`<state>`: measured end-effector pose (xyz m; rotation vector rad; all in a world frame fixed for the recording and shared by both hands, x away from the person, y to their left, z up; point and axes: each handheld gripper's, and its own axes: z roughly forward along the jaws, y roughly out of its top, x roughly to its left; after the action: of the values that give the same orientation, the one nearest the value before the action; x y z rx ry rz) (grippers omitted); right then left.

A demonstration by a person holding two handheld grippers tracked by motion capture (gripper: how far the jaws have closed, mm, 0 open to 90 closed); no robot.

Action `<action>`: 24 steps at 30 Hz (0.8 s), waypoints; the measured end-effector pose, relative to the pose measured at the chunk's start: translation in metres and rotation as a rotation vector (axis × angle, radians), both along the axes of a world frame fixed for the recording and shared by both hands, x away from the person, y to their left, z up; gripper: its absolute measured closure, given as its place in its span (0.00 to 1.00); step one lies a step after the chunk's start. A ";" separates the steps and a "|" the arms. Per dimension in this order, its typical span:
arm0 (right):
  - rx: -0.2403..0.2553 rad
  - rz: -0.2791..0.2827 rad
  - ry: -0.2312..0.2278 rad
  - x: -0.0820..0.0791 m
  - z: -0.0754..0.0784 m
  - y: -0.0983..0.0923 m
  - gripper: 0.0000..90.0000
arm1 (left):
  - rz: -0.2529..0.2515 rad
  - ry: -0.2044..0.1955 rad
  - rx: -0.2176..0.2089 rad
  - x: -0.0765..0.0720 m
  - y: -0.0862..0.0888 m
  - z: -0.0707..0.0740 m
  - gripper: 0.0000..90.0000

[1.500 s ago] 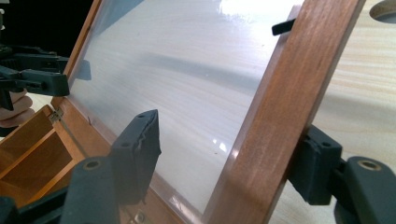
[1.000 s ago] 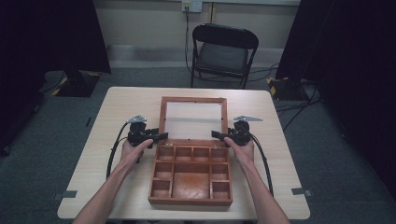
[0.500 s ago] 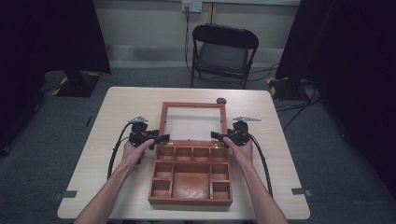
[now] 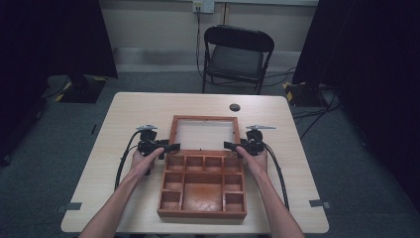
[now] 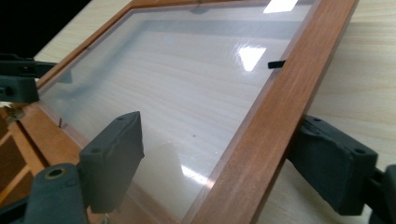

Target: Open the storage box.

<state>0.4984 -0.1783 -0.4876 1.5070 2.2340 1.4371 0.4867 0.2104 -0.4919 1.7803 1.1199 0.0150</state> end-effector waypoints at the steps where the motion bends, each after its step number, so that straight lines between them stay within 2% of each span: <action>1: -0.011 -0.003 -0.001 0.000 0.001 0.000 0.18 | 0.000 -0.013 0.010 0.000 0.000 0.000 0.31; 3: -0.005 -0.005 0.023 0.001 -0.001 -0.002 0.18 | -0.001 -0.013 0.012 0.000 -0.001 0.000 0.31; 8: -0.005 -0.004 0.021 0.000 -0.001 -0.002 0.18 | -0.001 -0.015 0.014 0.000 -0.001 0.000 0.31; 12: -0.007 -0.009 0.034 0.001 -0.001 -0.002 0.19 | 0.000 -0.027 0.033 -0.001 -0.001 0.002 0.31; 16: -0.035 -0.026 0.018 0.000 0.002 -0.005 0.21 | 0.005 -0.029 0.040 -0.002 0.000 0.003 0.31; 17: -0.059 -0.034 0.009 -0.001 0.004 -0.007 0.21 | 0.000 -0.029 0.044 -0.002 0.001 0.004 0.31; 24: -0.040 -0.036 -0.010 -0.006 0.012 -0.012 0.22 | 0.010 -0.051 0.077 -0.009 0.010 0.012 0.27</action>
<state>0.4921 -0.1905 -0.4757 1.5172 2.2042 1.3785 0.4773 0.2201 -0.4798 1.8324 1.1045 0.1098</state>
